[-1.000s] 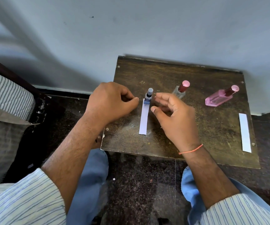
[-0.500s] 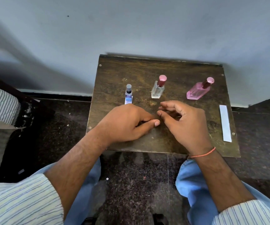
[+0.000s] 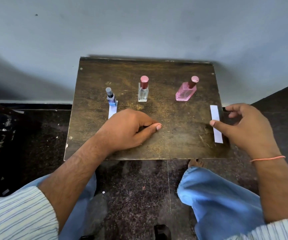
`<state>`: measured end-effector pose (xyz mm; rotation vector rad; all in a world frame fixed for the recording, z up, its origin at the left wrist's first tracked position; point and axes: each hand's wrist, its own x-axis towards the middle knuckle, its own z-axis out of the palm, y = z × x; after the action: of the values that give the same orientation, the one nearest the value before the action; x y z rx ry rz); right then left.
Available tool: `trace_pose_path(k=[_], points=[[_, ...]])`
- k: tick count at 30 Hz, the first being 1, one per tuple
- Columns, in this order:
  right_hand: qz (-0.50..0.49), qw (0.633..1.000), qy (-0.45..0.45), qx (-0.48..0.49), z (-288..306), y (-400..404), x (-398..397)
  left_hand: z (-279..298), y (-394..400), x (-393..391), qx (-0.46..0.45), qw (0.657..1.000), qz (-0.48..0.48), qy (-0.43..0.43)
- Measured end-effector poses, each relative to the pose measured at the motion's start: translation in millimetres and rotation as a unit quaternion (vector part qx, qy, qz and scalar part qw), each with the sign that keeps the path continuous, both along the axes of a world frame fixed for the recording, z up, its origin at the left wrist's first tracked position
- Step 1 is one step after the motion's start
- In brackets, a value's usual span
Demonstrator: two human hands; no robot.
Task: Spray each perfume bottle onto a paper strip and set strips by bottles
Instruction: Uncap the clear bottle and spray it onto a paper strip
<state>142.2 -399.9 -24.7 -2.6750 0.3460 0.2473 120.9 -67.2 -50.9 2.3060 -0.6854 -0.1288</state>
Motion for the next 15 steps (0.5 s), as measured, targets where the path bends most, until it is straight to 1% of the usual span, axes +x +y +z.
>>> trace_pose_path(k=[2, 4, 9, 15], points=[[-0.011, 0.999, 0.038, 0.006, -2, -4, 0, -2, -3, 1, 0.002, 1.000, 0.001, -0.002], [-0.022, 0.998, 0.053, 0.019, -4, -8, 0, -5, -5, 2, 0.008, 1.000, 0.001, 0.001], [-0.035, 0.998, 0.045, 0.036, -5, -13, 1, -11, -4, 4, 0.030, 1.000, -0.001, 0.003], [-0.048, 0.998, 0.009, 0.040, -2, -14, 2, -13, -1, 7, 0.014, 1.000, 0.008, 0.021]])
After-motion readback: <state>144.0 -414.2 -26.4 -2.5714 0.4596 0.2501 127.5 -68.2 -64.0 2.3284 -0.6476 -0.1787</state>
